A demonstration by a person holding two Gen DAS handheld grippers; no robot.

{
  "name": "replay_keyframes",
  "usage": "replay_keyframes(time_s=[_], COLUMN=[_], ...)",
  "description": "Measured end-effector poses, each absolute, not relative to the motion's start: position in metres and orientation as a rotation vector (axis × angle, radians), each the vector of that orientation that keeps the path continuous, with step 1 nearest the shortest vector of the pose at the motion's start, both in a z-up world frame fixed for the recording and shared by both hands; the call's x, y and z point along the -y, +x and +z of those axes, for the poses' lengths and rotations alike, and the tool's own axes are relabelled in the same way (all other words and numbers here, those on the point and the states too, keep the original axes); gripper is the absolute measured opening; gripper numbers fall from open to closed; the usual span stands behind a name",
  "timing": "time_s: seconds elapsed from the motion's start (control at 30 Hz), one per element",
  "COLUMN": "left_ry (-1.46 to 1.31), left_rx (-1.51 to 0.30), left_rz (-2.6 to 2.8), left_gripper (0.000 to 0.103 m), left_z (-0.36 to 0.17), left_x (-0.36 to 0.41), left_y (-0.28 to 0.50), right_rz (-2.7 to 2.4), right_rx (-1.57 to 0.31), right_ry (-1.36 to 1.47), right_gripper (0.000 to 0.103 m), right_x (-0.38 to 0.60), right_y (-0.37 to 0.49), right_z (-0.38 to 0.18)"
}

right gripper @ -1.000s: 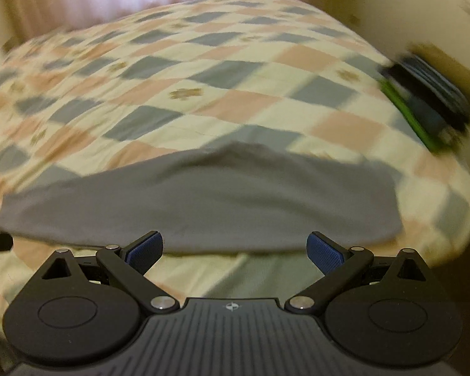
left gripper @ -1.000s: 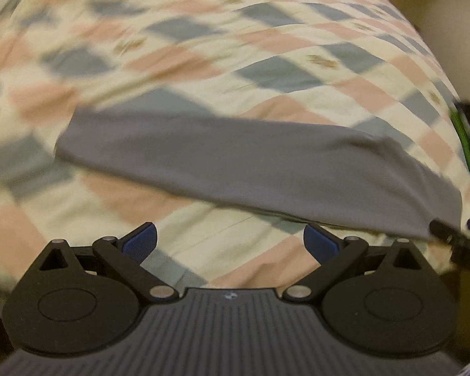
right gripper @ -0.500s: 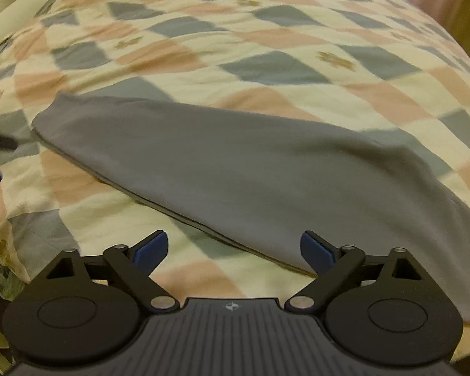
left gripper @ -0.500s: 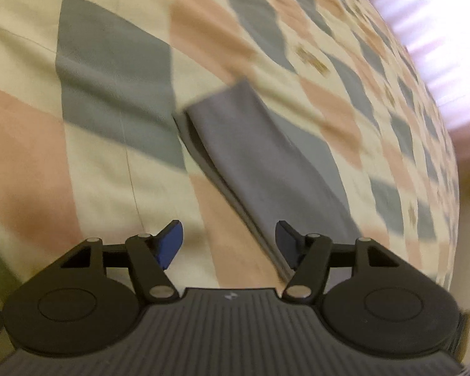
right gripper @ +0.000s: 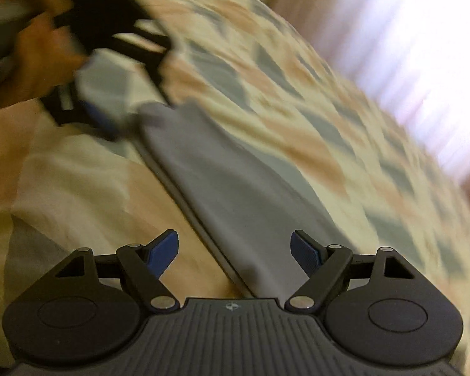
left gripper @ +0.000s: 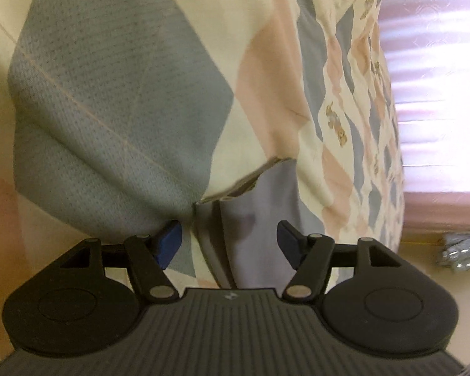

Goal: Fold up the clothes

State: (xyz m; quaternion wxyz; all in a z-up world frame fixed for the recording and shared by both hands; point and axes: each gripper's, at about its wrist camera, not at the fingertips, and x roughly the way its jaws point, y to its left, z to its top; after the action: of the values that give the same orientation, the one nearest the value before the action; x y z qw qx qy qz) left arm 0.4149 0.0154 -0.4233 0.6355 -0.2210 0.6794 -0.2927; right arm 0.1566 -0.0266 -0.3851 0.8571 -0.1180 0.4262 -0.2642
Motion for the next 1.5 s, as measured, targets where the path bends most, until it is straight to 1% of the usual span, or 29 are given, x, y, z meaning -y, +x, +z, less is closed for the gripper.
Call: replay_keyframes(time_s=[0.03, 0.07, 0.13, 0.17, 0.23, 0.3, 0.33, 0.43, 0.53, 0.6, 0.67, 0.7, 0.73, 0.77, 0.8, 0.83, 0.9, 1.0, 1.07, 1.13, 1.23, 1.33, 1.43, 1.47, 1.5], left_ry=[-0.505, -0.488, -0.430, -0.409, -0.399, -0.388, -0.390, -0.387, -0.368, -0.371, -0.367, -0.367, -0.370, -0.370, -0.363, -0.351, -0.326, -0.307, -0.293, -0.269, -0.198, -0.105, 0.037, 0.093, 0.146], left_rx=[-1.555, -1.557, -1.561, -1.563, -1.570, -1.570, -1.569, -1.568, -1.578, -1.583, -1.571, -1.562, -1.554, -1.548, -1.538, -1.526, -1.507, -1.506, -1.513, -1.537, -1.580, -1.623, -1.645, -1.639, -1.633], left_rz=[-0.680, -0.690, -0.727, -0.742, -0.767, -0.790, -0.805, -0.857, -0.884, -0.904, -0.908, -0.906, -0.906, -0.907, -0.911, -0.919, -0.953, -1.038, -1.109, -1.188, -1.298, -1.387, -1.393, -1.377, -1.355], left_gripper=[0.053, 0.035, 0.019, 0.016, 0.015, 0.009, 0.005, 0.005, 0.005, 0.005, 0.005, 0.005, 0.005, 0.006, 0.006, 0.006, 0.006, 0.006, 0.012, 0.015, 0.015, 0.015, 0.015, 0.015, 0.015], left_z=[-0.424, -0.424, -0.423, -0.423, -0.423, -0.421, -0.420, -0.413, -0.410, -0.407, -0.400, -0.396, -0.392, -0.388, -0.383, -0.378, -0.367, -0.353, -0.346, -0.344, -0.347, -0.361, -0.384, -0.391, -0.398], left_x=[-0.015, -0.014, -0.011, -0.009, -0.008, -0.007, -0.005, -0.003, 0.003, 0.004, 0.004, 0.003, 0.002, 0.002, 0.003, 0.005, 0.013, 0.034, 0.054, 0.082, 0.126, 0.163, 0.184, 0.187, 0.186], left_y=[0.416, 0.417, 0.423, 0.425, 0.430, 0.434, 0.436, 0.438, 0.442, 0.445, 0.449, 0.450, 0.452, 0.452, 0.452, 0.449, 0.439, 0.412, 0.389, 0.361, 0.310, 0.254, 0.205, 0.191, 0.180], right_rz=[-0.542, -0.533, -0.517, -0.517, -0.516, -0.507, -0.503, -0.491, -0.490, -0.494, -0.496, -0.496, -0.495, -0.495, -0.503, -0.511, -0.531, -0.595, -0.640, -0.720, -0.889, -1.052, -1.179, -1.193, -1.183], right_rx=[-0.888, -0.883, -0.872, -0.870, -0.867, -0.863, -0.861, -0.853, -0.851, -0.853, -0.853, -0.855, -0.859, -0.860, -0.849, -0.835, -0.801, -0.659, -0.550, -0.444, -0.317, -0.256, -0.273, -0.281, -0.288], right_ry=[-0.289, -0.313, -0.354, -0.370, -0.401, -0.423, -0.433, -0.463, -0.496, -0.492, -0.475, -0.465, -0.452, -0.433, -0.391, -0.347, -0.224, 0.200, 0.469, 0.675, 0.839, 0.905, 0.971, 1.011, 1.068], right_gripper=[0.079, 0.079, 0.076, 0.074, 0.071, 0.070, 0.068, 0.063, 0.062, 0.058, 0.051, 0.043, 0.031, 0.022, 0.009, 0.004, 0.004, 0.004, 0.004, 0.004, 0.006, 0.007, 0.008, 0.012, 0.012], right_x=[0.021, 0.018, 0.012, 0.011, 0.011, 0.010, 0.009, 0.005, 0.003, 0.007, 0.013, 0.016, 0.020, 0.025, 0.031, 0.036, 0.051, 0.099, 0.131, 0.158, 0.187, 0.192, 0.188, 0.190, 0.193], right_y=[0.167, 0.176, 0.193, 0.200, 0.210, 0.217, 0.221, 0.233, 0.249, 0.261, 0.271, 0.276, 0.279, 0.280, 0.277, 0.273, 0.262, 0.214, 0.179, 0.133, 0.050, -0.029, -0.099, -0.117, -0.131], right_z=[-0.391, -0.396, -0.405, -0.409, -0.416, -0.421, -0.423, -0.427, -0.434, -0.437, -0.439, -0.439, -0.439, -0.437, -0.432, -0.425, -0.410, -0.374, -0.353, -0.339, -0.326, -0.327, -0.353, -0.365, -0.378])
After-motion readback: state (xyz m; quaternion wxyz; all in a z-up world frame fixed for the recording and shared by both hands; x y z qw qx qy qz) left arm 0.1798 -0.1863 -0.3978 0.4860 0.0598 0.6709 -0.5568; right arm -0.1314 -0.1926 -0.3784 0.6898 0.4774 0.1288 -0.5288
